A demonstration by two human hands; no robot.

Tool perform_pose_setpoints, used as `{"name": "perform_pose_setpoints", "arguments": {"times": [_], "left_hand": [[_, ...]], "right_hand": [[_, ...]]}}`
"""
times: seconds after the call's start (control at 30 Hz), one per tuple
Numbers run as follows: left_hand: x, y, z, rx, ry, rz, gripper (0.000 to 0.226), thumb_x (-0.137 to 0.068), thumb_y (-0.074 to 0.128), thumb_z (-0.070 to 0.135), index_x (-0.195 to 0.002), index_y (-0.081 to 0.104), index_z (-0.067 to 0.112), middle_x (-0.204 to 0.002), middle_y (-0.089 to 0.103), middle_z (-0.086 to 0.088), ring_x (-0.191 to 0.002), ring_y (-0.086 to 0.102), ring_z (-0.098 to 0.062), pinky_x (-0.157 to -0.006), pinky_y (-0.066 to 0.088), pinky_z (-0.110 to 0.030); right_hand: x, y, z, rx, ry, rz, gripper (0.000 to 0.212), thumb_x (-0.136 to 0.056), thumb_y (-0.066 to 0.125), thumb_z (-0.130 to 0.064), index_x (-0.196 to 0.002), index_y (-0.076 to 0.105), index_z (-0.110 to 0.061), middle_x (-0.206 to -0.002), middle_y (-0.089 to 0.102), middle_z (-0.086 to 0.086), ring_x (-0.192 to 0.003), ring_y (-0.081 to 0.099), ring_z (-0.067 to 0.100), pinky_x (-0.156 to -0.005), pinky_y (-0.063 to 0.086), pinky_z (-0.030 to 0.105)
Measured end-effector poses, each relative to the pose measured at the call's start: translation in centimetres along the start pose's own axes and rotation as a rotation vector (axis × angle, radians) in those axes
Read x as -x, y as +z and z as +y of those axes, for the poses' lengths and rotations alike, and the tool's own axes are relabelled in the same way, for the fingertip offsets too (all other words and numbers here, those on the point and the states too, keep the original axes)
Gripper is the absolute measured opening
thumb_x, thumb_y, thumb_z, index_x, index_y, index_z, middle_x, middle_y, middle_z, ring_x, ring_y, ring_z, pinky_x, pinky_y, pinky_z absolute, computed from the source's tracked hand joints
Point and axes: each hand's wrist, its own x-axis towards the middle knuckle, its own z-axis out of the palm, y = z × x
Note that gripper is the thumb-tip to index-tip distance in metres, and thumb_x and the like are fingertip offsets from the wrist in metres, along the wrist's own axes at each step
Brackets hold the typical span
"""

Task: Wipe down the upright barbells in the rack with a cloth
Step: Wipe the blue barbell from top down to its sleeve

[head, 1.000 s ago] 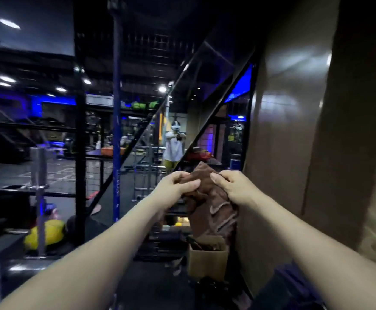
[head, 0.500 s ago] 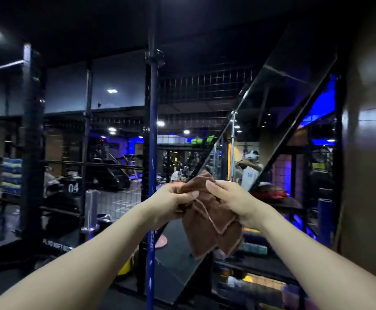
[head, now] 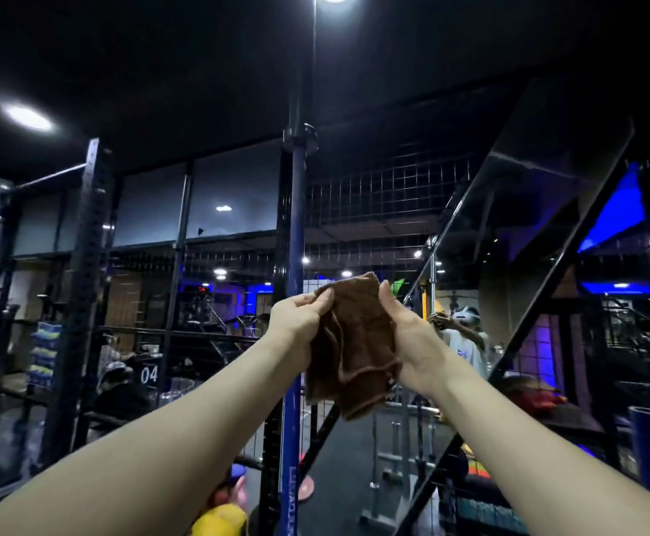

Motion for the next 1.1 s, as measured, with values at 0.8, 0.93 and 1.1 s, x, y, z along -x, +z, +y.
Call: {"name": "perform_pose_setpoints", "arguments": {"times": [0.8, 0.93, 1.1], "left_hand": [[-24.4, 3.5, 14.6, -0.911, 1.029, 0.567, 0.02, -0.087, 0.066, 0.024, -0.105, 0.062, 0.015, -0.1, 0.066, 0.001, -0.093, 0.062, -0.017, -0.082, 0.046, -0.024], [-26.6, 3.9, 17.8, -1.031, 1.1, 0.601, 0.03, -0.088, 0.065, 0.021, -0.117, 0.059, 0.017, -0.116, 0.063, 0.001, -0.104, 0.06, -0.015, -0.089, 0.045, -0.022], [-28.5, 3.2, 19.2, -1.178, 0.91, 0.532, 0.054, -0.091, 0.062, 0.019, -0.141, 0.042, 0.024, -0.143, 0.047, 0.003, -0.129, 0.045, -0.016, -0.105, 0.036, -0.022]], "right_hand": [[-31.1, -1.8, -13.0, 0.707, -0.998, 0.496, 0.031, -0.093, 0.056, -0.03, -0.124, 0.057, -0.033, -0.117, 0.066, 0.0, -0.111, 0.058, 0.028, -0.085, 0.041, 0.031], [-33.9, 0.1, -15.4, 0.829, -1.171, 0.527, 0.034, -0.096, 0.049, -0.032, -0.129, 0.051, -0.037, -0.121, 0.061, 0.0, -0.111, 0.056, 0.03, -0.085, 0.042, 0.036], [-36.3, 2.8, -16.6, 0.953, -1.296, 0.603, 0.033, -0.097, 0.045, -0.026, -0.128, 0.05, -0.036, -0.111, 0.059, 0.004, -0.101, 0.058, 0.032, -0.073, 0.039, 0.034]]}}
